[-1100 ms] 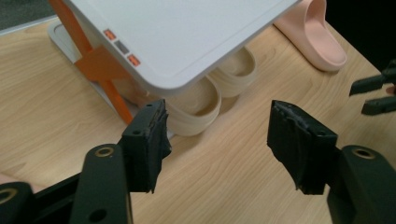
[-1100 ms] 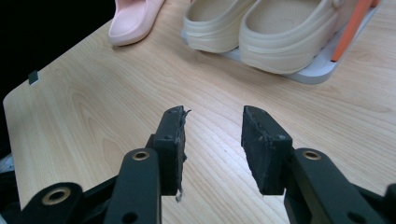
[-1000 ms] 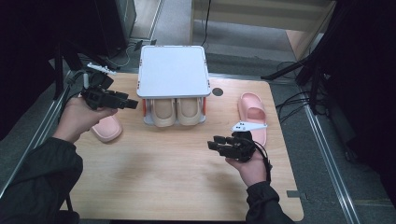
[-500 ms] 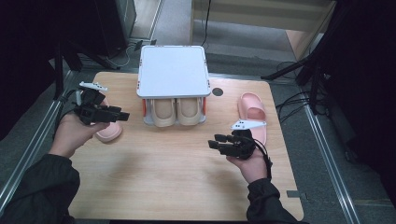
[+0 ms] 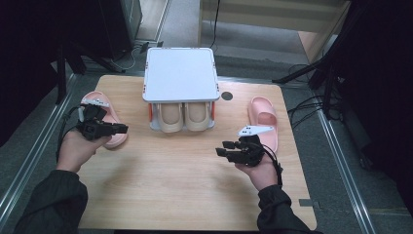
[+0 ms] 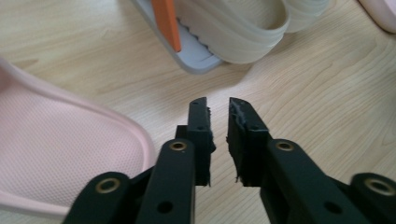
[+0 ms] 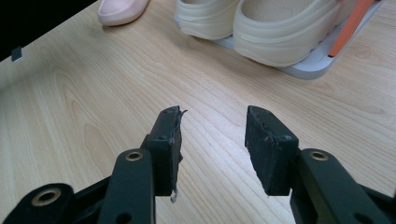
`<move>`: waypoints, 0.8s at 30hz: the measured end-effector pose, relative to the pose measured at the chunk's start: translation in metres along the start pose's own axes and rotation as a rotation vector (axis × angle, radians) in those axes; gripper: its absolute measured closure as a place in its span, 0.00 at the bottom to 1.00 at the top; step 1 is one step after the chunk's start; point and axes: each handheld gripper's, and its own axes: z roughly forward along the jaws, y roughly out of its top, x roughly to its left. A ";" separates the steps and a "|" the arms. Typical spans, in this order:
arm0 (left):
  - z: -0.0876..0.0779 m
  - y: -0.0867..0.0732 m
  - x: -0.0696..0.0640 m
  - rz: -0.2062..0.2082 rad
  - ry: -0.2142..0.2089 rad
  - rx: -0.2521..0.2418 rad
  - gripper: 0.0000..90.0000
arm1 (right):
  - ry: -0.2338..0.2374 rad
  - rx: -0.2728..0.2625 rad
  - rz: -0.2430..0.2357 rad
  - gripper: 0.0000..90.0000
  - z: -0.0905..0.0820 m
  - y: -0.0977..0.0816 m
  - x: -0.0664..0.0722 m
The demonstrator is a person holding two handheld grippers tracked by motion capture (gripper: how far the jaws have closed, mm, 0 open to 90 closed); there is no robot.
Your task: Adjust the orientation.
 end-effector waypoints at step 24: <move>-0.002 -0.023 0.069 -0.153 0.133 -0.059 0.96 | -0.001 0.027 -0.019 0.62 0.010 0.001 0.006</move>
